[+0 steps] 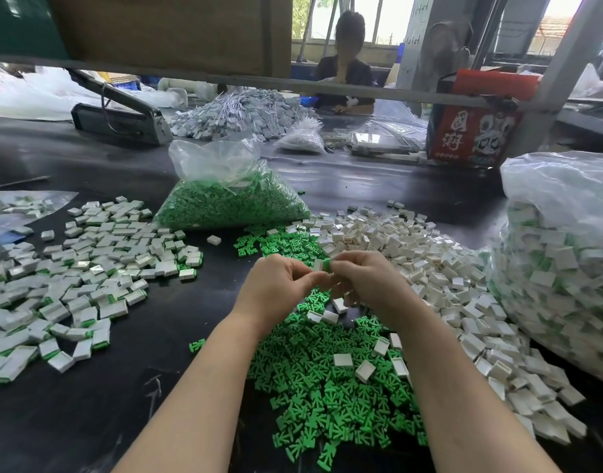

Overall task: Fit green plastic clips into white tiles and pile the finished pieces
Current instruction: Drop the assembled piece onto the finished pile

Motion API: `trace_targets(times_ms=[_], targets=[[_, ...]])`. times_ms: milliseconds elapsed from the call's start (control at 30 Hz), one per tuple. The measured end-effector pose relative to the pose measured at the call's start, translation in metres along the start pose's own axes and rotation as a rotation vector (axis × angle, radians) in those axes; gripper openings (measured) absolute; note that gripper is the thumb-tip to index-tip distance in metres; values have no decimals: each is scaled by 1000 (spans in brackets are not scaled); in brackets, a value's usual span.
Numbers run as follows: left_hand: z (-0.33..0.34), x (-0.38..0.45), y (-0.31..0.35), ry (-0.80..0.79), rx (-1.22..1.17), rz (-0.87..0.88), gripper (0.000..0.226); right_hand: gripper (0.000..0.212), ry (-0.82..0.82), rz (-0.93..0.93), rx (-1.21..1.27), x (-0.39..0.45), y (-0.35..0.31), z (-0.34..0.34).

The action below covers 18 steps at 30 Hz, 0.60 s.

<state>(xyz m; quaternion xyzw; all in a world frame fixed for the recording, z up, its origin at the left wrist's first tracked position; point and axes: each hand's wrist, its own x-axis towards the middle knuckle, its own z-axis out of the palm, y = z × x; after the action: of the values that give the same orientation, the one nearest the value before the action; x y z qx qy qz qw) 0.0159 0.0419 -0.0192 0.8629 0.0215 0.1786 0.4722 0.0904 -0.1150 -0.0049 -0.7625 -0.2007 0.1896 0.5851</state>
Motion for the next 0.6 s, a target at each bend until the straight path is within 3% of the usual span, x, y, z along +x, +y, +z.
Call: trace_targets(times_ms=[100, 233, 300, 367, 467, 600], targets=[[-2, -2, 6, 10, 330, 165, 21, 23, -100, 69, 181, -1, -5, 8], [-2, -2, 17, -18, 606, 340, 22, 24, -150, 70, 86, -2, -3, 13], [-6, -3, 16, -72, 583, 308, 22, 18, -198, 95, 77, -4, -4, 11], [-11, -3, 10, -98, 416, 191, 22, 12, -240, 140, 86, -7, -8, 6], [-19, 0, -3, 41, 92, 18, 24, 10, -330, 128, -62, -16, -19, -6], [-19, 2, -12, 146, 125, -26, 32, 14, -751, 69, -382, -29, -43, -5]])
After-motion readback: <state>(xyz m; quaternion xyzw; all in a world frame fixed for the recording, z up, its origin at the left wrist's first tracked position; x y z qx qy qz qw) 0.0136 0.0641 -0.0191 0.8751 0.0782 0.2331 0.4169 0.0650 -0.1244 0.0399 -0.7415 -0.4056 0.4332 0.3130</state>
